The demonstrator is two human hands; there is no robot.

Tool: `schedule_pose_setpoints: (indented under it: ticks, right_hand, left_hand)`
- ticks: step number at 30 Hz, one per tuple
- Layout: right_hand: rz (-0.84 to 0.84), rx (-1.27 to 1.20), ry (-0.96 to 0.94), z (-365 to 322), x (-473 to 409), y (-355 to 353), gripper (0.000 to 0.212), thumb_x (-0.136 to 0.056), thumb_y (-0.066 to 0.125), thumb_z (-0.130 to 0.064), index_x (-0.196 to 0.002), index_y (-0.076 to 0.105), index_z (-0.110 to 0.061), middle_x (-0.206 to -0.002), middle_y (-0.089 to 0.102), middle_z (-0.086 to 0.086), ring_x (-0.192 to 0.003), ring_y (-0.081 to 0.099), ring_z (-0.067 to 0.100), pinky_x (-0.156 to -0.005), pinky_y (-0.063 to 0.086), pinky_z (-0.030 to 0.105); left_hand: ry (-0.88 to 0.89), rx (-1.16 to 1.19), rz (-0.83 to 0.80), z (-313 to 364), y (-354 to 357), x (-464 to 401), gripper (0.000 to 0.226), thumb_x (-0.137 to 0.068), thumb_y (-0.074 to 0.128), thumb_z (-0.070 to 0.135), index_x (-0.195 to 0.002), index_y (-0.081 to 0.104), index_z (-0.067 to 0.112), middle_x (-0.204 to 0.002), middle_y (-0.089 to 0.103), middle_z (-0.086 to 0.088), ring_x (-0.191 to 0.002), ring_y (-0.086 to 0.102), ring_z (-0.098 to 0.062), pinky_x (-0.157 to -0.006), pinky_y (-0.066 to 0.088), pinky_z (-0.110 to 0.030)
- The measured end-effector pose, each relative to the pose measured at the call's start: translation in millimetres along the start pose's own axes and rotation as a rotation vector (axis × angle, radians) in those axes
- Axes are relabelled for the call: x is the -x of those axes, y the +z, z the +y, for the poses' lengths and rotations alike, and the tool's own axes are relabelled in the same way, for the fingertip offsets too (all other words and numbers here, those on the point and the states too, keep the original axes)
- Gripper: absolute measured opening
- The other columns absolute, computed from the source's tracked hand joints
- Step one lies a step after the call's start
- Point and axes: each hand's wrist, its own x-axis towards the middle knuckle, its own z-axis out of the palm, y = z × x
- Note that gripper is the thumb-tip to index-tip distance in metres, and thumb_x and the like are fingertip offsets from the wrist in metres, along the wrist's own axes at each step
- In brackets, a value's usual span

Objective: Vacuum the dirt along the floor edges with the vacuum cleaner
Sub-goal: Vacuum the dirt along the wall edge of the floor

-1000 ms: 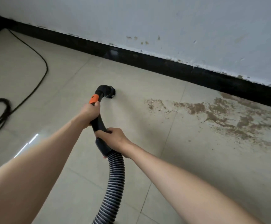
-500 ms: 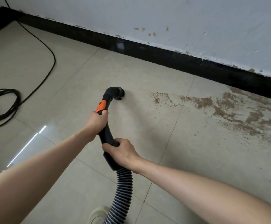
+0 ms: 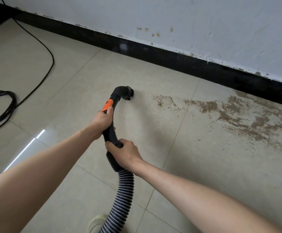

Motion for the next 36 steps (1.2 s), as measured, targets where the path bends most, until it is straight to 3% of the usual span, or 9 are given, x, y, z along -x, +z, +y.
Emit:
schedule_pose_setpoints:
  ticks: [11, 18, 25, 33, 36]
  right_hand:
    - [0.025, -0.013, -0.018, -2, -9, -8, 0.030, -0.079, 0.056, -0.053, -0.075, 0.053, -0.023, -0.073, 0.060, -0.005, -0.063, 0.058, 0.014, -0.060, 0.048, 0.028]
    - [0.061, 0.015, -0.022, 6, -5, -21, 0.036, -0.086, 0.051, -0.058, -0.075, 0.051, -0.024, -0.075, 0.059, -0.004, -0.065, 0.057, 0.015, -0.058, 0.044, 0.028]
    - [0.141, -0.006, 0.006, 27, 11, -35, 0.039, -0.087, 0.046, -0.060, -0.075, 0.049, -0.023, -0.071, 0.057, -0.006, -0.060, 0.053, 0.012, -0.057, 0.042, 0.025]
    - [0.182, -0.020, 0.031, 34, 24, -43, 0.039, -0.085, 0.045, -0.063, -0.076, 0.050, -0.025, -0.073, 0.059, -0.006, -0.064, 0.056, 0.013, -0.058, 0.043, 0.025]
    - [0.173, -0.070, 0.062, 36, 28, -47, 0.038, -0.086, 0.047, -0.061, -0.077, 0.050, -0.024, -0.075, 0.059, -0.005, -0.066, 0.056, 0.014, -0.065, 0.046, 0.029]
  left_hand:
    - [0.017, -0.041, -0.001, 12, 9, -10, 0.039, -0.098, 0.034, 0.040, -0.109, 0.041, 0.003, -0.077, 0.049, -0.013, -0.053, 0.055, -0.026, -0.053, 0.049, -0.031]
    - [0.015, -0.051, -0.025, 18, 28, -8, 0.049, -0.099, 0.034, 0.042, -0.124, 0.038, 0.000, -0.079, 0.049, -0.013, -0.053, 0.054, -0.026, -0.054, 0.050, -0.033]
    - [0.057, -0.142, -0.076, 21, 63, 5, 0.044, -0.100, 0.032, 0.042, -0.122, 0.038, 0.004, -0.080, 0.048, -0.010, -0.053, 0.054, -0.023, -0.048, 0.047, -0.029]
    - [0.064, -0.194, -0.120, 22, 78, 13, 0.043, -0.099, 0.031, 0.044, -0.120, 0.038, 0.007, -0.083, 0.050, -0.011, -0.055, 0.056, -0.024, -0.053, 0.050, -0.031]
    - [0.059, -0.215, -0.163, 26, 86, 17, 0.042, -0.099, 0.030, 0.046, -0.117, 0.037, 0.009, -0.085, 0.050, -0.011, -0.053, 0.056, -0.022, -0.047, 0.048, -0.028]
